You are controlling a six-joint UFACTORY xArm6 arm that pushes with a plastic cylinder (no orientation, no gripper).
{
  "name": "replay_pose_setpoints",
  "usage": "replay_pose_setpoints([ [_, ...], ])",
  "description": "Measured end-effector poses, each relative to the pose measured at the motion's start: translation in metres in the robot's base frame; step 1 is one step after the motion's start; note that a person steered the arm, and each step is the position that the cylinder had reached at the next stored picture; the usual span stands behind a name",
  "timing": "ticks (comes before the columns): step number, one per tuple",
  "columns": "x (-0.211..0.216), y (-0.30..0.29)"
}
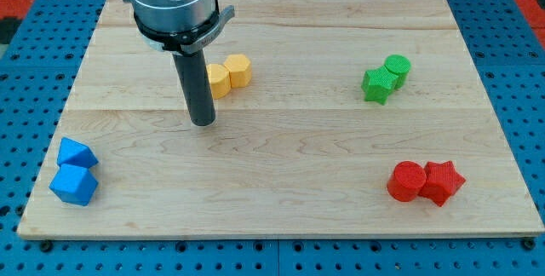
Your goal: Slide red star along with red circle towards blue triangle
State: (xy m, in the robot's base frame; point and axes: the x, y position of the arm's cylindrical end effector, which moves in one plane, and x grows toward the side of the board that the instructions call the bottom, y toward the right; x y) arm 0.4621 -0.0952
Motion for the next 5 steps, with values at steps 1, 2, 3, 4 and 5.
replay_pose_setpoints([
  [1, 0.000, 0.000],
  [2, -0.002, -0.001],
  [3, -0.024, 0.036],
  [4, -0.041, 0.078],
  [5, -0.042, 0.094],
])
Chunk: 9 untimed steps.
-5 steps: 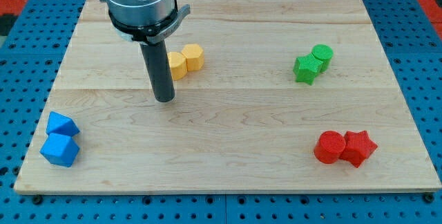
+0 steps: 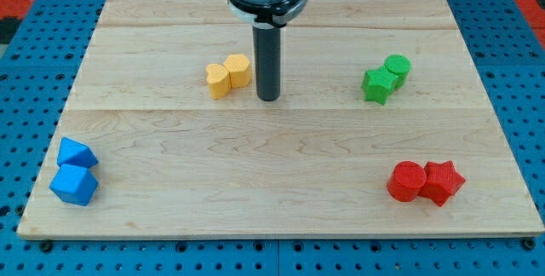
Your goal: Slide red star along with red circle towards blue triangle
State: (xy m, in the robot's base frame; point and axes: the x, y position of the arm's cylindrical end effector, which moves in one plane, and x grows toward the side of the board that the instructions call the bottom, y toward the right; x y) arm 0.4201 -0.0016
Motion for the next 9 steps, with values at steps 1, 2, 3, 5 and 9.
replay_pose_setpoints([
  [1, 0.000, 0.005],
  [2, 0.000, 0.009],
  [3, 0.000, 0.016],
  [5, -0.012, 0.045],
  [9, 0.077, 0.208],
])
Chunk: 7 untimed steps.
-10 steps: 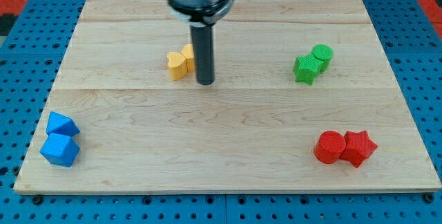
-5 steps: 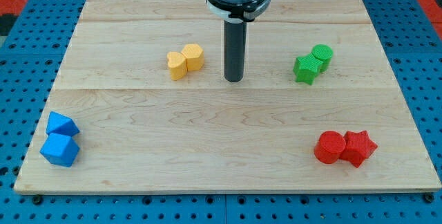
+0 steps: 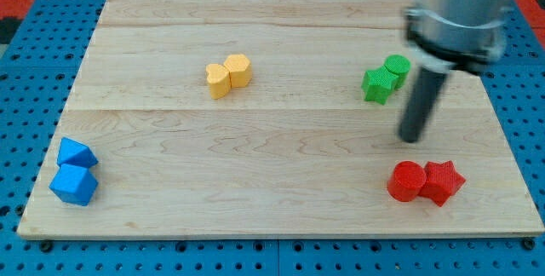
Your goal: Slide red star along with red circle towards blue triangle
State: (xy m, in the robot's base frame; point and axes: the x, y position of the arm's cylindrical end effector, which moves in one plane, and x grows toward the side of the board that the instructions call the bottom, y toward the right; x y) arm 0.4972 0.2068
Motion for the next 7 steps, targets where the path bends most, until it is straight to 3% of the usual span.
replay_pose_setpoints([
  [1, 0.045, 0.054],
  [2, 0.097, 0.051],
  [4, 0.089, -0.007],
  [7, 0.044, 0.006],
])
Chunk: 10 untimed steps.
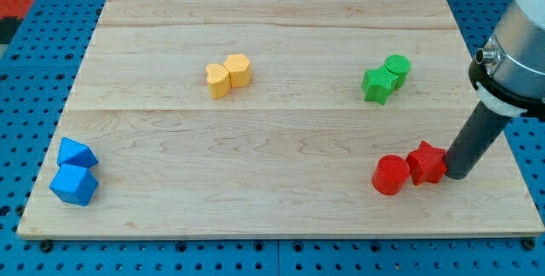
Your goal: Slide red star along with red circle towards blue triangle
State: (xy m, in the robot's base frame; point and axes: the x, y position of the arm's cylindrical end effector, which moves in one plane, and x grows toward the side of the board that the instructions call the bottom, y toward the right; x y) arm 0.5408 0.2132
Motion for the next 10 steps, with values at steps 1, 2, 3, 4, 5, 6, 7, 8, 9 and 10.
replay_pose_setpoints([
  [1, -0.004, 0.023],
  [2, 0.001, -0.008],
  [3, 0.025, -0.052],
  [4, 0.035, -0.100],
  [5, 0.035, -0.142],
  [6, 0.035, -0.072],
  [7, 0.031, -0.023],
  [8, 0.016, -0.019],
  [9, 0.008, -0.039],
  [10, 0.007, -0.075],
])
